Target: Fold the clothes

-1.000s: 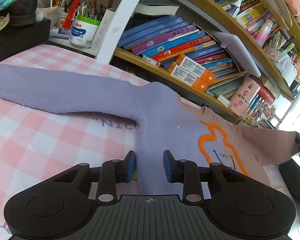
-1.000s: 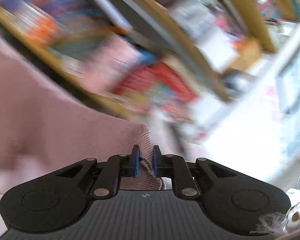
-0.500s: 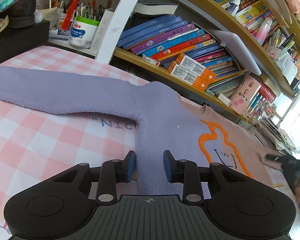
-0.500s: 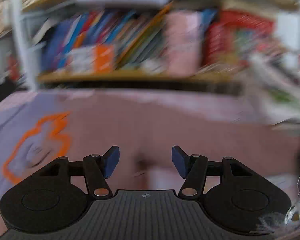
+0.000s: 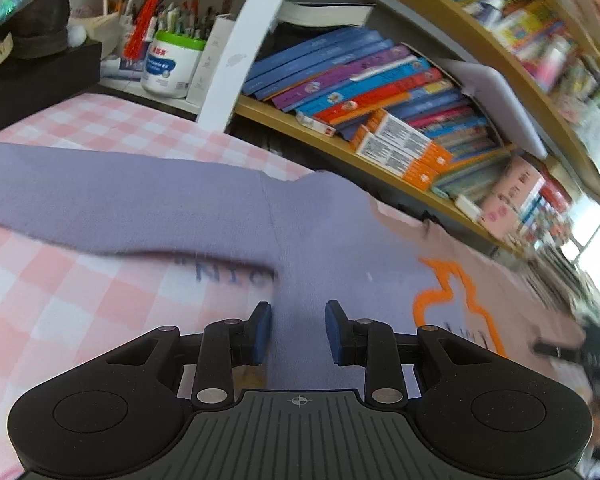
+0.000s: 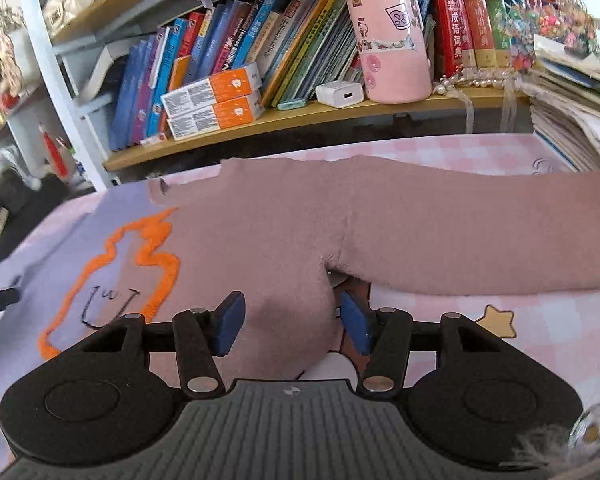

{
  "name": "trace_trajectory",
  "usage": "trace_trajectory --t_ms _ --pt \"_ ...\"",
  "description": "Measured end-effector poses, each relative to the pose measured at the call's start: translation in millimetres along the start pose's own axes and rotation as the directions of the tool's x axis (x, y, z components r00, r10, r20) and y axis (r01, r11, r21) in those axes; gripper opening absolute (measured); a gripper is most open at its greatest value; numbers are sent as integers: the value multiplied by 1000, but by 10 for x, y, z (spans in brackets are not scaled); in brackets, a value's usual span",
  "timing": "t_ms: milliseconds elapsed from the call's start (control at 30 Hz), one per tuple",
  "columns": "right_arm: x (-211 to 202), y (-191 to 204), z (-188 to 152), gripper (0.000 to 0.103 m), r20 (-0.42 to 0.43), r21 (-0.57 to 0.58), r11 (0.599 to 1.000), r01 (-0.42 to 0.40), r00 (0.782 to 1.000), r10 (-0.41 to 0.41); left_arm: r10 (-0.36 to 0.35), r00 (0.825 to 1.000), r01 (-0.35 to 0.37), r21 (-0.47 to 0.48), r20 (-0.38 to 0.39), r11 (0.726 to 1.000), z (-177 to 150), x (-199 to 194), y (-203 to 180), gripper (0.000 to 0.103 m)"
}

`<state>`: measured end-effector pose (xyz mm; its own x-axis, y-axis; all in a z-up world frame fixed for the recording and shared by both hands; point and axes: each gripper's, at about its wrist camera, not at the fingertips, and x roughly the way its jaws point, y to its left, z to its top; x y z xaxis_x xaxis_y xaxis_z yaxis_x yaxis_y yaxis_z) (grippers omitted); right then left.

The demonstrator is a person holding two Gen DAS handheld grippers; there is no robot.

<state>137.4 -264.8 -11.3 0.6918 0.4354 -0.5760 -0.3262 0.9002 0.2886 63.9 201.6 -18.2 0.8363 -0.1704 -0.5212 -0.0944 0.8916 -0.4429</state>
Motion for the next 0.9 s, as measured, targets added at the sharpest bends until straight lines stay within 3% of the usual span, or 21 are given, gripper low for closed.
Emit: trace_trajectory --t_ms 67,133,300,433,500,633,700,767,833,867,900 --pt "-13 -7 -8 46 4 8 1000 0 1000 0 9 1000 -9 -38 0 999 95 129 58 12" --pt "-21 -17 -14 46 7 16 1000 -6 1000 6 22 1000 -23 -65 -2 998 194 261 114 8" --pt "5 -47 -38 47 2 46 994 -101 995 101 100 995 -100 -34 2 994 410 384 239 8" --pt "41 -9 -51 47 -4 49 986 -162 987 163 117 993 -117 3 -10 993 452 377 243 11" --pt "46 11 -52 49 -1 49 984 -174 985 174 162 987 -161 43 -8 986 462 320 181 22" --pt "50 -47 -54 50 10 93 975 -199 980 199 203 976 -214 193 76 958 377 62 -180 20" --pt "78 -72 -37 50 14 111 971 -212 977 212 124 992 -130 329 39 935 204 -25 -547 21" --pt "130 -62 -14 52 16 95 969 -228 974 228 23 999 -2 446 -40 895 -52 -93 -981 26" --pt "181 -54 4 52 18 77 967 -243 970 243 -73 991 124 549 -114 826 -350 -181 -1432 43" --pt "187 -59 7 52 19 84 965 -248 969 247 -119 981 189 591 -156 784 -503 -213 -1645 62" --pt "184 -81 4 52 20 102 961 -258 966 257 -167 965 258 622 -203 739 -668 -218 -1828 74"
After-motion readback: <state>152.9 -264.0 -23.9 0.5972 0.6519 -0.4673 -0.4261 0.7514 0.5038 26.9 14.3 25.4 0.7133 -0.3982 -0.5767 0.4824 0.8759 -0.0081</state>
